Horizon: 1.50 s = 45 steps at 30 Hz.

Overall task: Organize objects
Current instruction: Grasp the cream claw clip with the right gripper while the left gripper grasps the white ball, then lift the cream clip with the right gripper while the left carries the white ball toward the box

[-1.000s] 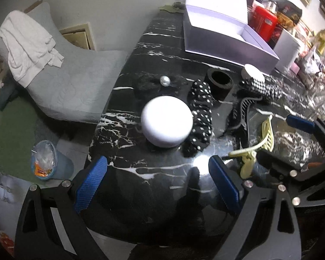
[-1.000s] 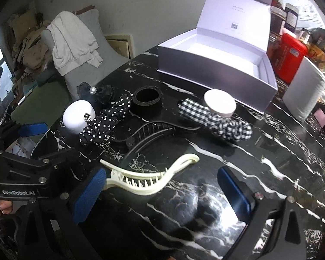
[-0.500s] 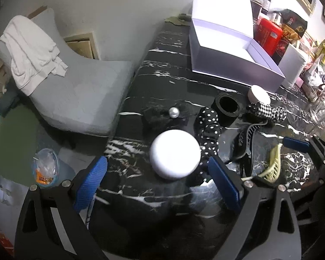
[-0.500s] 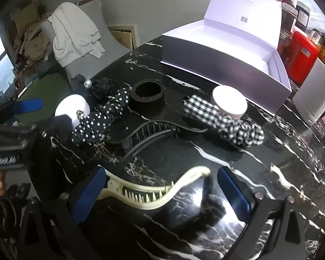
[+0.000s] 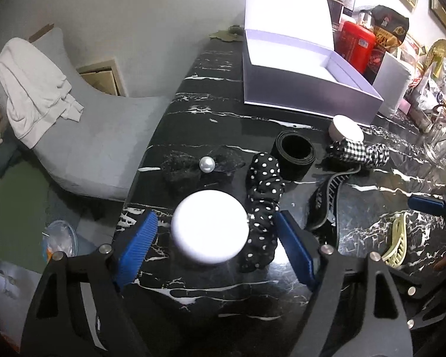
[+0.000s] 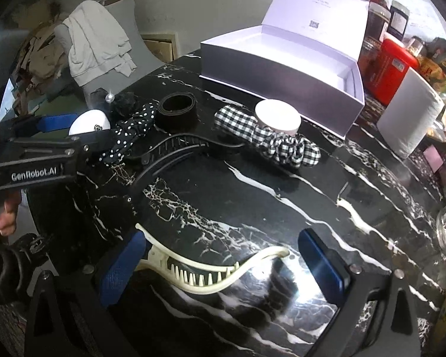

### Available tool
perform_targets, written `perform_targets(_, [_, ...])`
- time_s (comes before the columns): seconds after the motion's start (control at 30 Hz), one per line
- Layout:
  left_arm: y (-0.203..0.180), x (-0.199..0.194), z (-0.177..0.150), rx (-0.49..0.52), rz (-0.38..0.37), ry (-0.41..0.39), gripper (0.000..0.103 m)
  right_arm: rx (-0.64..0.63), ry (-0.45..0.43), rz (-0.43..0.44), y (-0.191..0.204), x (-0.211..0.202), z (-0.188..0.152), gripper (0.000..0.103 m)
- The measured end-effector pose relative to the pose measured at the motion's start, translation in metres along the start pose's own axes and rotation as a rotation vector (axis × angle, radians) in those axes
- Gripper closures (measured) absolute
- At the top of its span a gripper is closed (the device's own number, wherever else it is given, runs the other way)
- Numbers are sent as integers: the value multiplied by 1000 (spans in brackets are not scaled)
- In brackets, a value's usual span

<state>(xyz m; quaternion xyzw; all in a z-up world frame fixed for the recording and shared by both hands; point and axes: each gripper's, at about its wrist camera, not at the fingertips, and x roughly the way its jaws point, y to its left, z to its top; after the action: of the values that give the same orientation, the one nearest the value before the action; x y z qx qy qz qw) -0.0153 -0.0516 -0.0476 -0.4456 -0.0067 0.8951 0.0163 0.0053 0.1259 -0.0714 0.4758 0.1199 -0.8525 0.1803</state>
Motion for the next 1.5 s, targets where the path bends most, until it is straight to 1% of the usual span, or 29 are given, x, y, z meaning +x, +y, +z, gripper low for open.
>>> perform_targets(0.13, [7, -8, 1, -30, 17, -23, 22, -31, -24, 7, 7, -4, 1, 0])
perform_targets(0.27, [13, -12, 1, -46, 54, -36, 22, -51, -53, 3, 13, -8, 3, 0])
perform_targets(0.4, [12, -5, -1, -44, 55, -8, 22, -56, -61, -9, 14, -9, 4, 0])
perform_targets(0.47, [12, 1, -1, -49, 39, 5, 22, -49, -69, -23, 12, -10, 3, 0])
perform_targets(0.6, [8, 6, 1, -40, 33, -3, 22, -29, -76, -47, 6, -13, 1, 0])
perform_targets(0.67, [5, 7, 1, -24, 29, -22, 25, -20, -77, -57, 4, -14, -1, 0])
perform_targets(0.73, [1, 7, -1, -17, 2, -29, 39, -12, -77, -64, 3, -15, -2, 0])
perform_targets(0.77, [0, 7, -1, -17, -8, -31, 41, -5, -76, -68, 1, -15, -4, 0])
perform_targets(0.83, [-3, 5, -3, -9, -9, -42, 48, 9, -71, -68, -2, -14, -6, 0])
perform_targets(0.9, [-6, 2, -5, 4, -5, -46, 51, 27, -61, -66, -6, -13, -9, 0])
perform_targets(1.0, [-11, -3, -10, 13, -15, -40, 51, 42, -66, -64, -9, -16, -13, 0])
perform_targets(1.07, [-13, -5, -12, 10, -22, -27, 51, 40, -97, -53, -10, -22, -16, 0])
perform_targets(1.13, [-15, -8, -15, 8, -16, -20, 51, 39, -109, -49, -10, -25, -18, 0])
perform_targets(1.3, [-23, -19, -22, 24, 1, -19, 51, 61, -80, -38, -17, -20, -22, 0])
perform_targets(1.5, [-30, -26, -32, 15, -36, 3, 51, 66, -93, -13, -19, -24, -29, 0])
